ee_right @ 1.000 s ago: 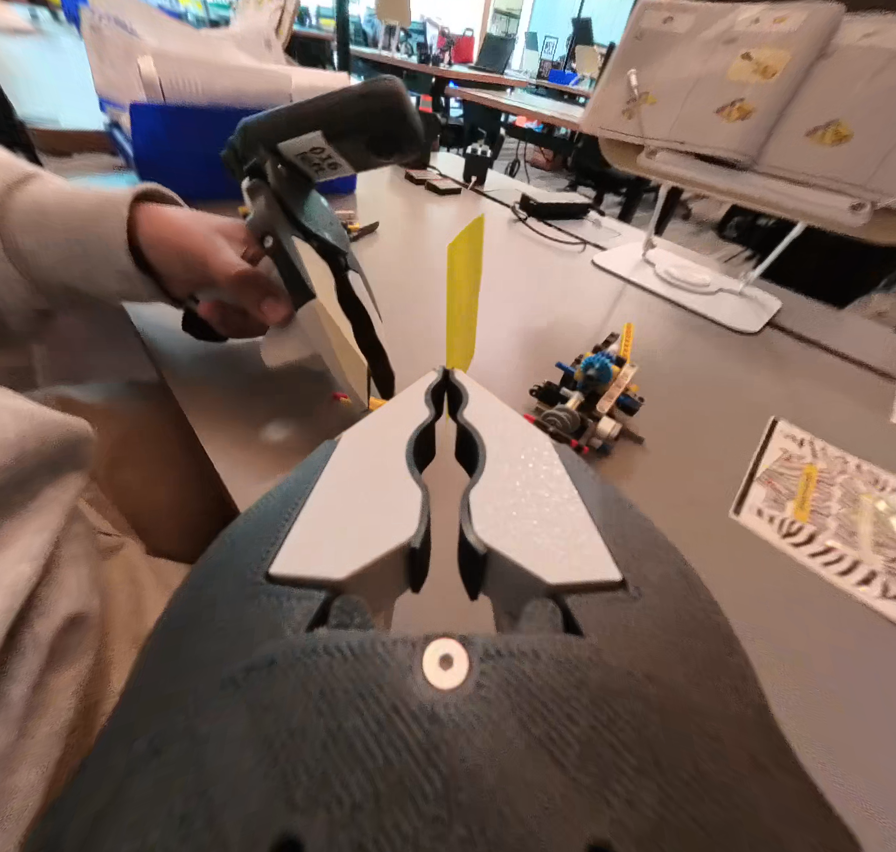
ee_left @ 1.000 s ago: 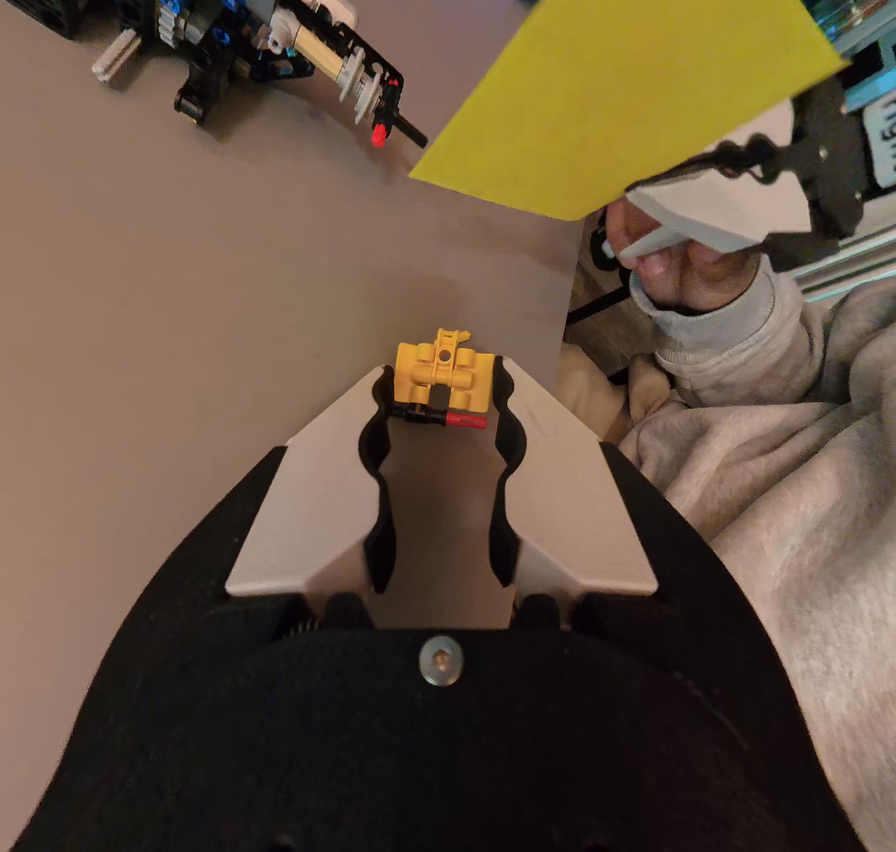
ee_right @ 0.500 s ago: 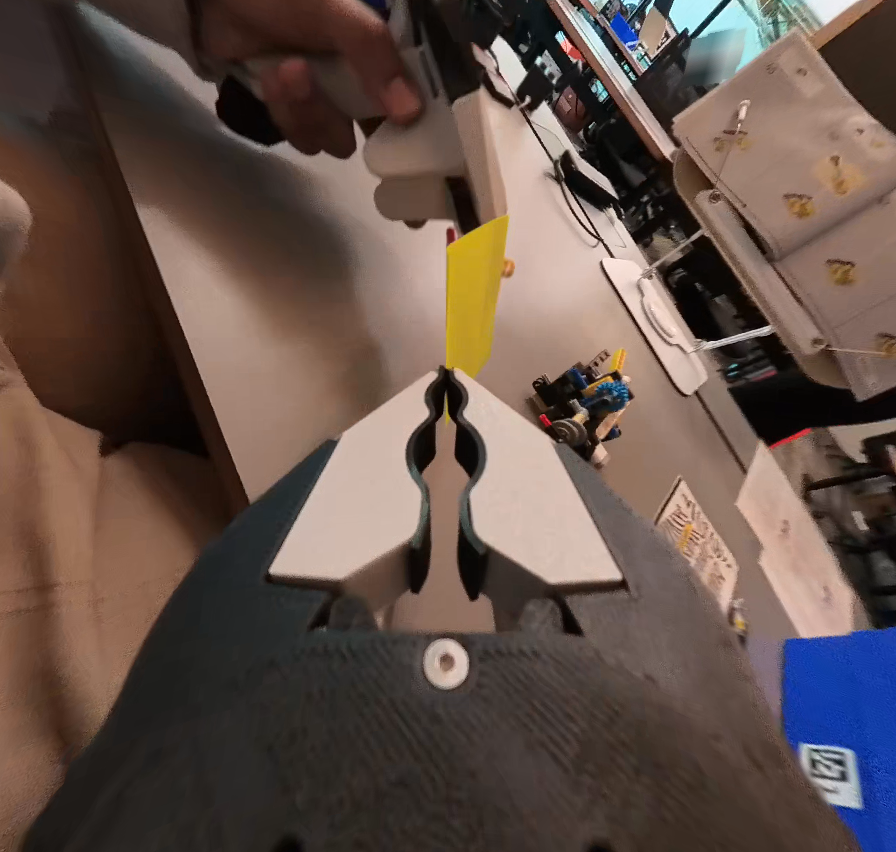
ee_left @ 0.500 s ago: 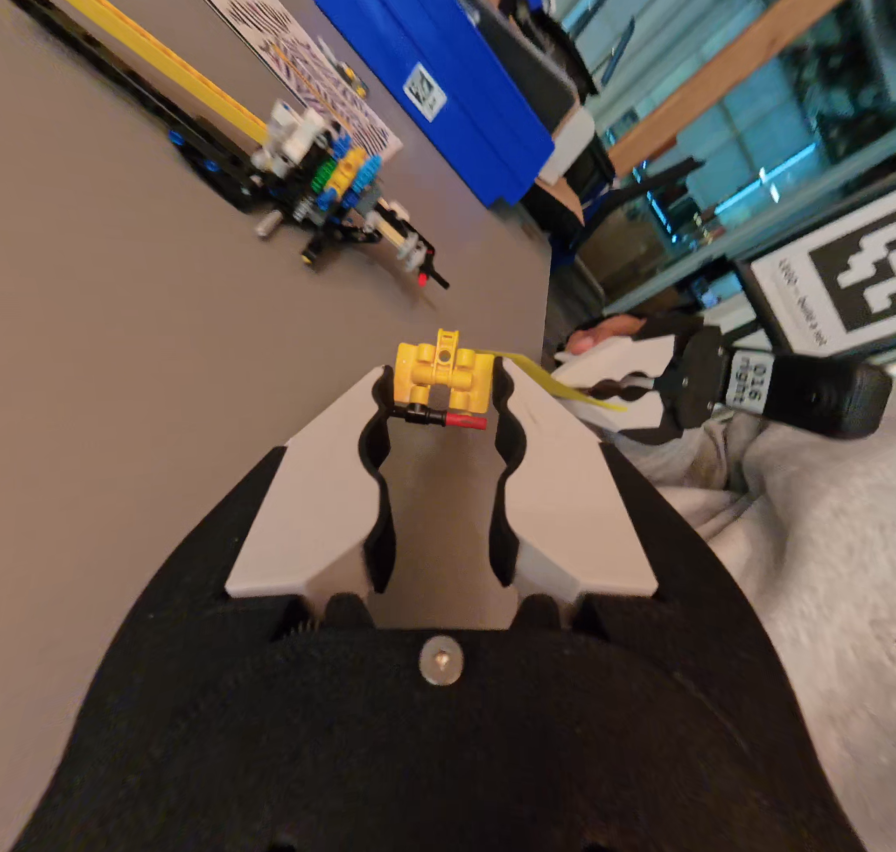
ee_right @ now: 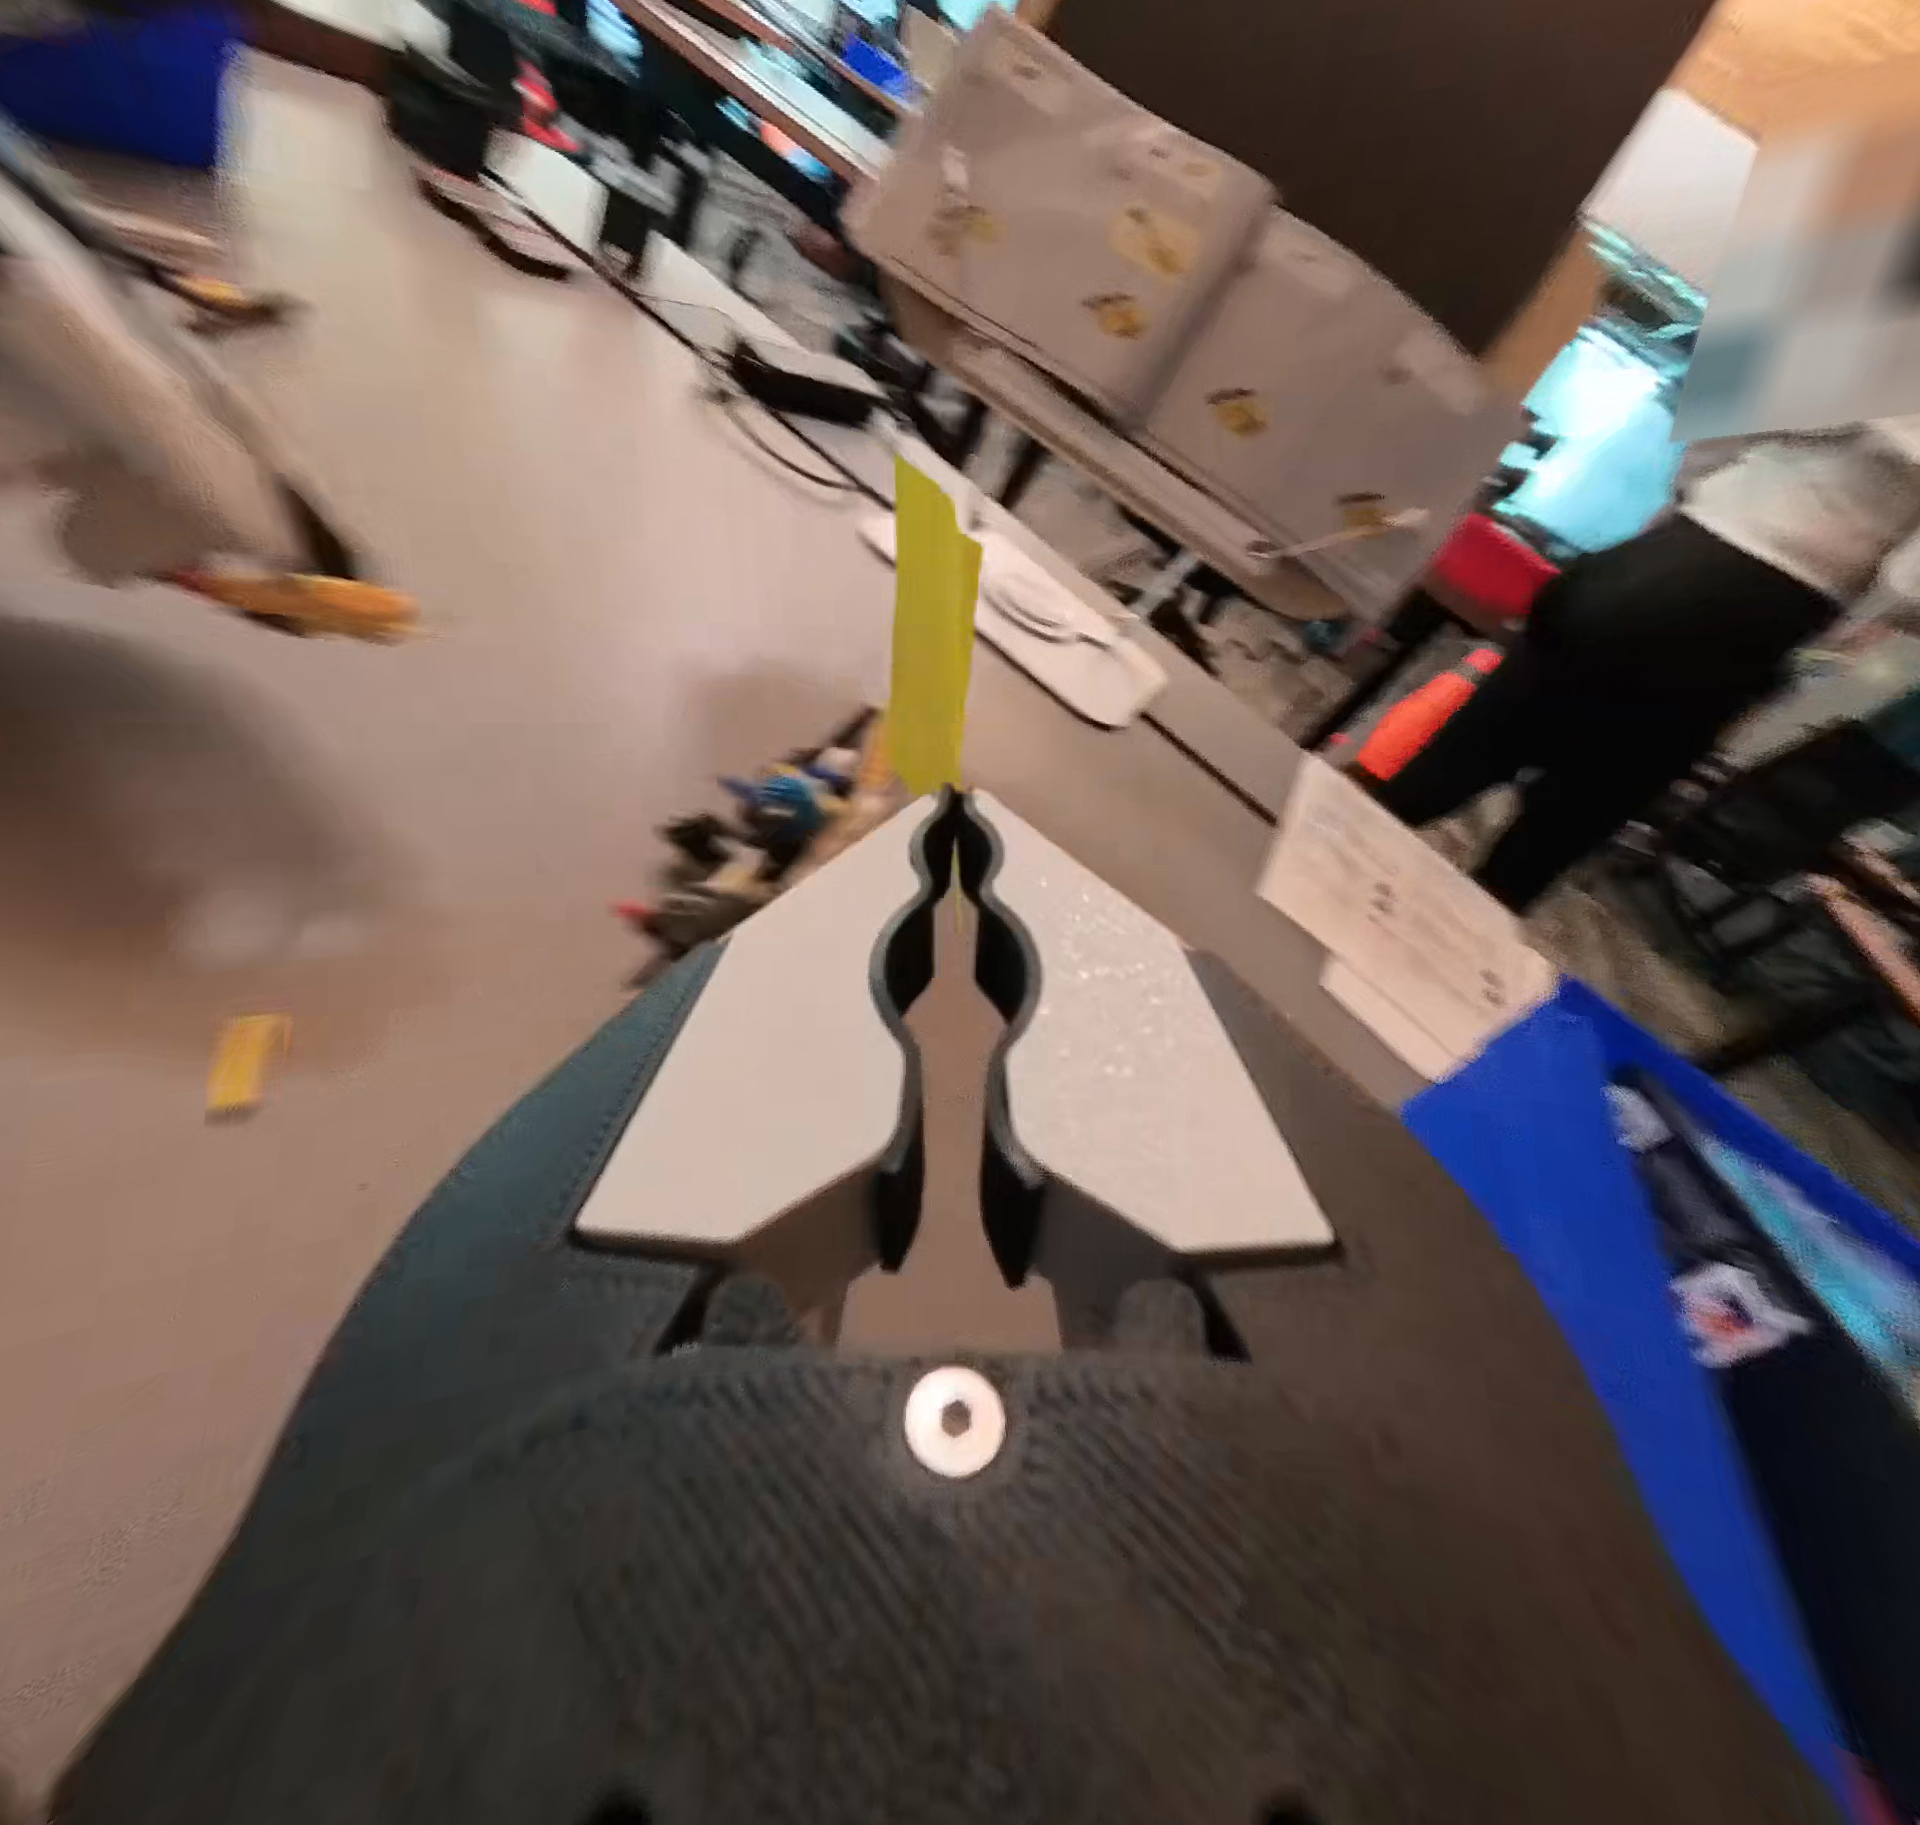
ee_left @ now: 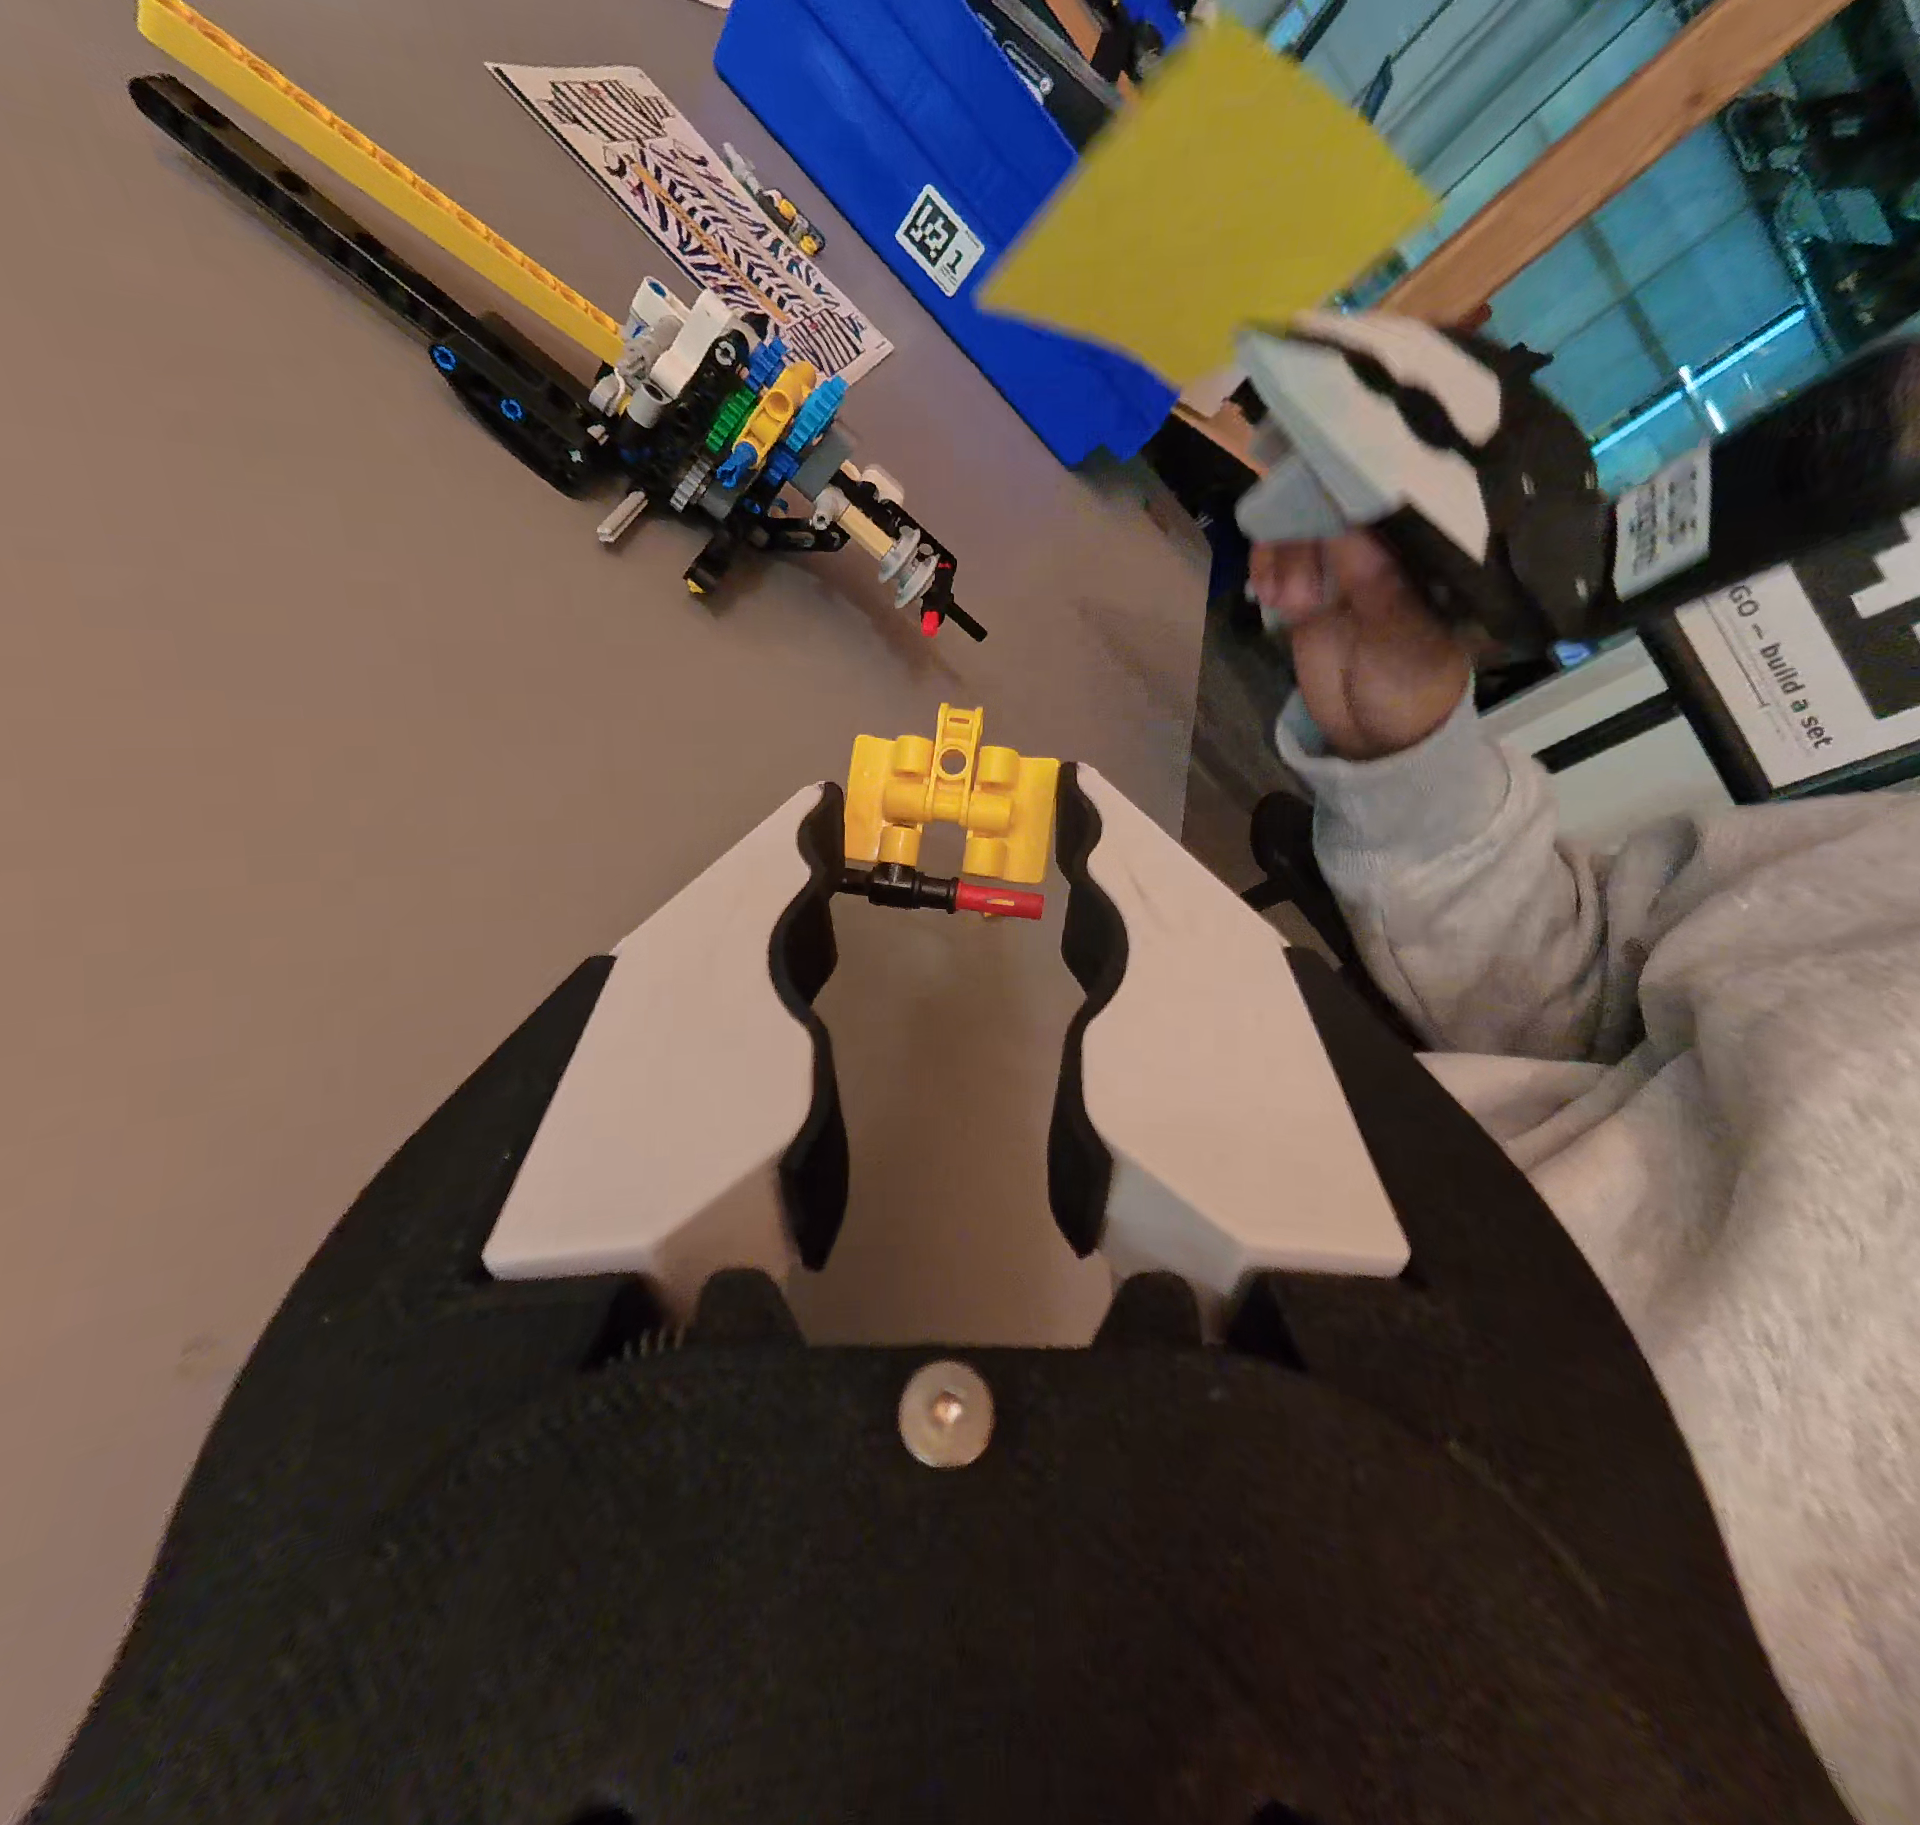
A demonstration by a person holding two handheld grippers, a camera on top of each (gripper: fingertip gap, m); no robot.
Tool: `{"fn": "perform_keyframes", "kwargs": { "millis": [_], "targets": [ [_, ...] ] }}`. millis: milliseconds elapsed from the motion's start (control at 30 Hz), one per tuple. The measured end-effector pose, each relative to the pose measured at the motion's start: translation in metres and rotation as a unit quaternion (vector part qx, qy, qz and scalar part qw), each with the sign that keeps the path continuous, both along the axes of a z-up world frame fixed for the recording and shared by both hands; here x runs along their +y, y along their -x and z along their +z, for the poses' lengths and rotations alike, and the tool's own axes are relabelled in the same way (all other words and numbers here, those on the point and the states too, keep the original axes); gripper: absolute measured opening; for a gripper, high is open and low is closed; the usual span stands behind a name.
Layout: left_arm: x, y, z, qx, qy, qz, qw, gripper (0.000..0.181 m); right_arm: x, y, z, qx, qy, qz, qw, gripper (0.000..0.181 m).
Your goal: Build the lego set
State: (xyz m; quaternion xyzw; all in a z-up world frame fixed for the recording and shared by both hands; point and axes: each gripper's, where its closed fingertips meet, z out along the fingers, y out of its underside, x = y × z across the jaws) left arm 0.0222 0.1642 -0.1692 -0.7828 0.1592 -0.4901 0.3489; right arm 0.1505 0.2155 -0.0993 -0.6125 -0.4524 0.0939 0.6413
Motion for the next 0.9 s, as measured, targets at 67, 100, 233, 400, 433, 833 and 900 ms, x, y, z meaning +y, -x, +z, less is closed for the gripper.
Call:
{"fn": "perform_keyframes", "kwargs": {
  "millis": [67, 100, 233, 400, 433, 833, 900],
  "targets": [
    [-0.001, 0.0, 0.0, 0.002, -0.002, -0.002, 1.0, 0.04, 0.045, -0.019, 0.005, -0.036, -0.019, -0.055, 0.998, 0.0],
    [-0.001, 0.0, 0.001, 0.001, -0.003, -0.003, 1.0, 0.04, 0.071, -0.028, 0.005, -0.062, -0.027, -0.082, 0.994, 0.0],
    [-0.002, 0.0, 0.002, -0.008, -0.002, -0.004, 1.0, 0.04, 0.182, -0.048, -0.003, -0.15, -0.042, -0.167, 0.974, 0.0],
    [-0.002, 0.001, 0.001, 0.0, -0.008, -0.004, 1.0, 0.04, 0.32, -0.042, -0.032, -0.266, -0.027, -0.248, 0.931, 0.0],
    [-0.002, 0.001, 0.0, 0.006, -0.011, -0.005, 1.0, 0.04, 0.345, -0.04, -0.039, -0.293, -0.025, -0.262, 0.919, 0.0],
    [-0.004, 0.003, 0.003, 0.021, -0.015, -0.015, 1.0, 0.04, 0.468, -0.062, -0.1, -0.358, 0.114, -0.347, 0.86, 0.056],
    [-0.003, 0.003, 0.001, 0.02, -0.013, -0.014, 1.0, 0.04, 0.457, -0.062, -0.086, -0.327, 0.114, -0.34, 0.875, 0.059]
  ]
}}
